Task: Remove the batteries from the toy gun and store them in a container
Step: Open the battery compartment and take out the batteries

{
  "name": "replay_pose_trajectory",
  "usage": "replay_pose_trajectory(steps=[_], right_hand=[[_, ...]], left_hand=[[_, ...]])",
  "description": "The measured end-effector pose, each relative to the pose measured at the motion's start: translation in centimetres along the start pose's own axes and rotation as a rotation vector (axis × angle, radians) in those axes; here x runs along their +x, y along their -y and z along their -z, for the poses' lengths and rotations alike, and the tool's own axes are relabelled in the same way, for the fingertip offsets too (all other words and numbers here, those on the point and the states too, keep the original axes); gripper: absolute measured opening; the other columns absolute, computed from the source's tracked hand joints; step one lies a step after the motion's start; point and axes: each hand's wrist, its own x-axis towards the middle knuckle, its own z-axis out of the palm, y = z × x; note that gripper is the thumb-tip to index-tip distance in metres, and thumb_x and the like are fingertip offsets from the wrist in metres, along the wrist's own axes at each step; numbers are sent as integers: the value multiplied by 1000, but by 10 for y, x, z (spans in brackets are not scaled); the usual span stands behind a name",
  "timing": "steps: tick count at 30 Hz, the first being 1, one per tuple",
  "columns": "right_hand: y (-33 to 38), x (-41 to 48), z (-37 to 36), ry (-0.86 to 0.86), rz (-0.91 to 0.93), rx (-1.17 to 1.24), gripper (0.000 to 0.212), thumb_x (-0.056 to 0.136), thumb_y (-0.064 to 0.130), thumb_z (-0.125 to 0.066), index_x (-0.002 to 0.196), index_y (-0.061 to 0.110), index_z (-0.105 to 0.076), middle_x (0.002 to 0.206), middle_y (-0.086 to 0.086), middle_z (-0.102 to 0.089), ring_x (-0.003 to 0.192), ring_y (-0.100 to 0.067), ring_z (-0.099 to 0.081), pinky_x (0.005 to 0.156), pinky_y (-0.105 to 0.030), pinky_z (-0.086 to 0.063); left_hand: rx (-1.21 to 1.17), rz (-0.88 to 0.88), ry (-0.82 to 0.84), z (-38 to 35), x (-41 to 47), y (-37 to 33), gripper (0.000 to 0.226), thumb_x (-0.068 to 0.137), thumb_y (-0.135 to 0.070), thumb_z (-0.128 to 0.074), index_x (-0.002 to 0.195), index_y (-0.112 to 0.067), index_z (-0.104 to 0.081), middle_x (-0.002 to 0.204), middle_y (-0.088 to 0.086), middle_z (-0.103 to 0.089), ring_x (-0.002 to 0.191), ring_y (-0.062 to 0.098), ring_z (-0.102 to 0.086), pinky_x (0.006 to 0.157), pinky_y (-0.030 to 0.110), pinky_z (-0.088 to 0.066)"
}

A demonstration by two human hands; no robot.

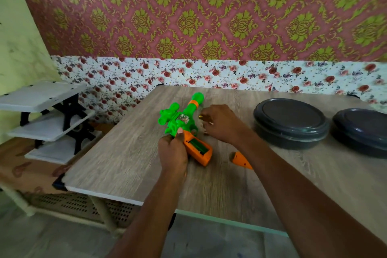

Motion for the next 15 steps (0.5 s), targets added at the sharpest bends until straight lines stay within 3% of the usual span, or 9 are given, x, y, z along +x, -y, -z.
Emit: replay_pose_trajectory(steps=[2, 4, 7, 11, 13, 15], right_hand=[[2, -6, 6, -83, 43, 82, 26, 94, 15, -63, 116, 4, -70, 96, -7, -50, 87, -21, -53, 65, -18, -36], [4, -13, 11, -130, 60, 132, 21, 97, 16, -65, 111, 1, -69, 94, -2, -41, 78, -12, -42, 61, -9, -26], [7, -29, 16, -282, 125, 260, 14, 94, 14, -73, 100, 1, -71, 88, -3, -47, 70, -4, -44, 66, -5, -34], [18, -54, 17, -509, 100, 574, 13, 93, 19, -72, 103, 10, -72, 97, -2, -68, 88, -9, -68, 79, -17, -55], [23, -64, 16, -528, 15, 853, 10, 95, 18, -70, 105, 16, -71, 96, -3, -73, 89, -16, -75, 80, -29, -61], [24, -70, 12, -513, -38, 1042, 10, 97, 7, -67, 107, 10, -70, 91, -7, -74, 85, -18, -77, 76, -33, -63]], left_hand=[[-5, 5, 14, 0, -1, 1, 30, 72, -55, -70, 64, -26, -74, 65, 8, -64, 73, 31, -66, 82, 72, -58], [-24, 10, 11, -1, -5, -4, 35, 80, -47, -71, 69, -14, -70, 67, 9, -66, 74, 32, -68, 82, 71, -58], [-50, 18, 0, -5, -9, -8, 28, 101, -26, -68, 77, -10, -66, 64, 4, -70, 70, 30, -68, 83, 65, -59], [-37, 30, 1, -3, -9, -7, 27, 103, -22, -65, 79, -10, -70, 62, 0, -72, 72, 30, -70, 87, 65, -60], [-21, 29, -8, -4, -10, -8, 30, 103, -23, -66, 76, -10, -70, 61, 0, -71, 74, 30, -69, 87, 66, -60], [-21, 21, -8, -4, -11, -9, 29, 104, -22, -65, 78, -10, -70, 66, 4, -72, 77, 32, -70, 87, 63, -61]])
